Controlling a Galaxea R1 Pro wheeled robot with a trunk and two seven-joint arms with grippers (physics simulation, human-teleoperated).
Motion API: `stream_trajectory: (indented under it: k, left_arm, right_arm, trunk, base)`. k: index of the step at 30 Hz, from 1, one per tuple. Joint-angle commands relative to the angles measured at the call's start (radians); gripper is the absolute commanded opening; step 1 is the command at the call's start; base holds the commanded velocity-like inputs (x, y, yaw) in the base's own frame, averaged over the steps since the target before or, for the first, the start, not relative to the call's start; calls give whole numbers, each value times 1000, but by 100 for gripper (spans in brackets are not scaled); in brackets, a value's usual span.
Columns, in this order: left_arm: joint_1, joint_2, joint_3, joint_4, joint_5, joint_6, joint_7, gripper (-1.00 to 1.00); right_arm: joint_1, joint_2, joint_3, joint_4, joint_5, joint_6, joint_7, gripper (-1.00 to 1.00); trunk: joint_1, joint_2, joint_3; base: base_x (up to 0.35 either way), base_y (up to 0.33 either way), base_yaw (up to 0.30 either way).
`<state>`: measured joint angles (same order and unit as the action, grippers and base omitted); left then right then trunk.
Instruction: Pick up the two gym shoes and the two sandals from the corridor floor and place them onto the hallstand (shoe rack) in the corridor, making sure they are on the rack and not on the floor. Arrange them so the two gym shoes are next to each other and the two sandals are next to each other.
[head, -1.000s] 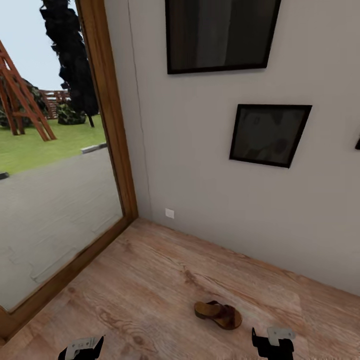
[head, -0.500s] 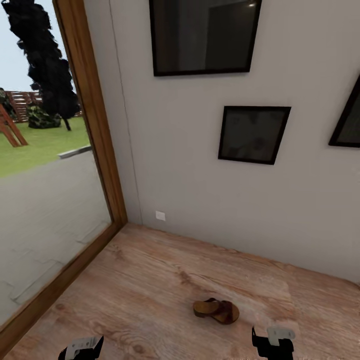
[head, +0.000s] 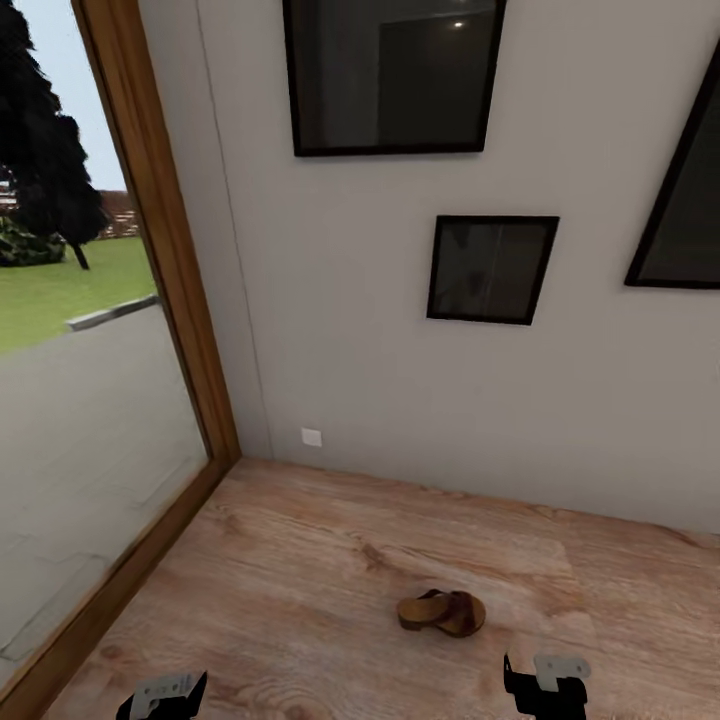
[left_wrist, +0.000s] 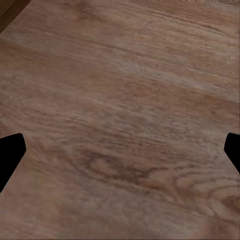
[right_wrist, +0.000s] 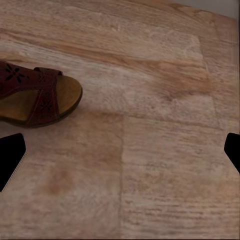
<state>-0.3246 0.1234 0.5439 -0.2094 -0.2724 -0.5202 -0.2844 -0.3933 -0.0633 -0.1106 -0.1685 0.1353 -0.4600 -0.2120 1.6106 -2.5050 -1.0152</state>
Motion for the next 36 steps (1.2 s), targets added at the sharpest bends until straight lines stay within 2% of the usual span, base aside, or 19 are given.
stream_trajectory:
  k: [1, 5, 14, 36]
  left_arm:
    - [-1, 0, 9, 1, -7, -3, -5, 100]
    - [-1, 1, 10, 1, -7, -3, -5, 100]
    - [-1, 1, 10, 1, -7, -2, -5, 100]
    - [-1, 1, 10, 1, -8, -1, -5, 100]
  right_arm:
    - [-1, 0, -8, 1, 11, -3, -3, 100]
    - [-1, 0, -9, 0, 10, -3, -3, 100]
    - [-1, 0, -10, -1, 10, -3, -3, 100]
    - [-1, 0, -6, 0, 11, -3, 2, 100]
  trunk:
    - [0, 0, 0]
    - [0, 0, 2]
    - [0, 0, 6]
    - [0, 0, 7]
  base:
    - [0, 306, -238]
    - [0, 276, -238]
    - [0, 55, -200]
    - [0, 3, -19]
